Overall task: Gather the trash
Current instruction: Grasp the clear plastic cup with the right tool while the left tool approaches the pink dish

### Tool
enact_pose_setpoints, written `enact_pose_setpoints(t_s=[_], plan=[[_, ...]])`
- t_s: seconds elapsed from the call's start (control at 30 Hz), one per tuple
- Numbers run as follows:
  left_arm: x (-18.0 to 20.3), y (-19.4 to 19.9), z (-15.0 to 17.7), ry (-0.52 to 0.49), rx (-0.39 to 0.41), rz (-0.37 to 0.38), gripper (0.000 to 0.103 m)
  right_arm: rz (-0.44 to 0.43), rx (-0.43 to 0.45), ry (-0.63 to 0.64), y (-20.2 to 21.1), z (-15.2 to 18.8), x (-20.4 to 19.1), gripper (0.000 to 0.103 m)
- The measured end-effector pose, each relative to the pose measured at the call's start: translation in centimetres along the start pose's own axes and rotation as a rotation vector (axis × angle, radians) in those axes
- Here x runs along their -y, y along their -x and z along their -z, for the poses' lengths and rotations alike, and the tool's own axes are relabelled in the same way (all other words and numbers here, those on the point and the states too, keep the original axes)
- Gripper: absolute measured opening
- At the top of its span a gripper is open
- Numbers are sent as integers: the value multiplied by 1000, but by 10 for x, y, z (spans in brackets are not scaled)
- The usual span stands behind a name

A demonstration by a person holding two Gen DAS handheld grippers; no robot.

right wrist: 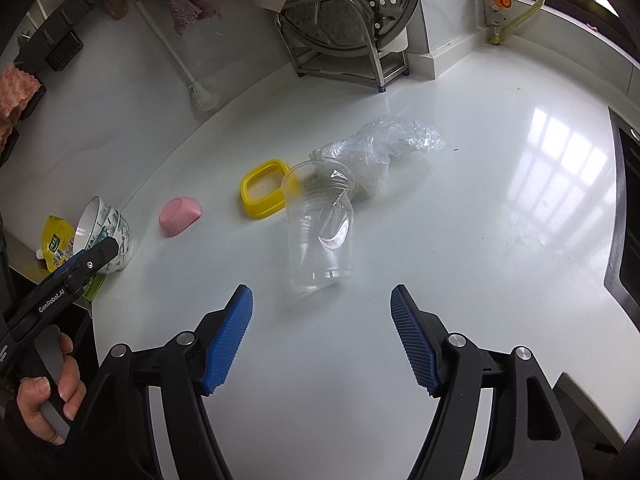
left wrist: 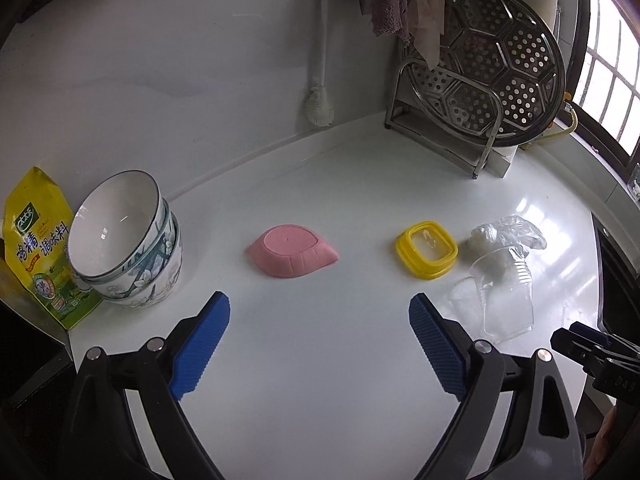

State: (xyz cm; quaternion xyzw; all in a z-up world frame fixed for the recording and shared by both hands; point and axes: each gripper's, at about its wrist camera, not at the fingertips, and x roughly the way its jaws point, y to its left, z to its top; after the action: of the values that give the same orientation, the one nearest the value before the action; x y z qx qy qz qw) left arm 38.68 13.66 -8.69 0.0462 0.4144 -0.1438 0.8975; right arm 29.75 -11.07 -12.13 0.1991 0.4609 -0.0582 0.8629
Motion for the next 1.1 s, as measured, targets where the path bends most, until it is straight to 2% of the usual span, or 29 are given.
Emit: enact_pose_setpoints(t_s=[0.2, 0.5, 0.97, 1.03, 1.1], plan=[[-5, -33, -12, -25, -26, 38, 90, 50, -23, -16, -28, -17, -6, 72], [-12, -69, -17, -36, -56, 64, 90, 88, -70, -35, -66, -24, -12, 74], [-26, -101, -21, 34, -73, 26, 94, 130, -54, -15, -87, -26, -15, 73], [-28, -106, -23, 52, -79, 20, 94, 125, -42, 1, -87, -26, -17, 72], [-30, -111, -24, 70, -82, 13, 94, 124, -36, 22, -87, -26, -19, 62]])
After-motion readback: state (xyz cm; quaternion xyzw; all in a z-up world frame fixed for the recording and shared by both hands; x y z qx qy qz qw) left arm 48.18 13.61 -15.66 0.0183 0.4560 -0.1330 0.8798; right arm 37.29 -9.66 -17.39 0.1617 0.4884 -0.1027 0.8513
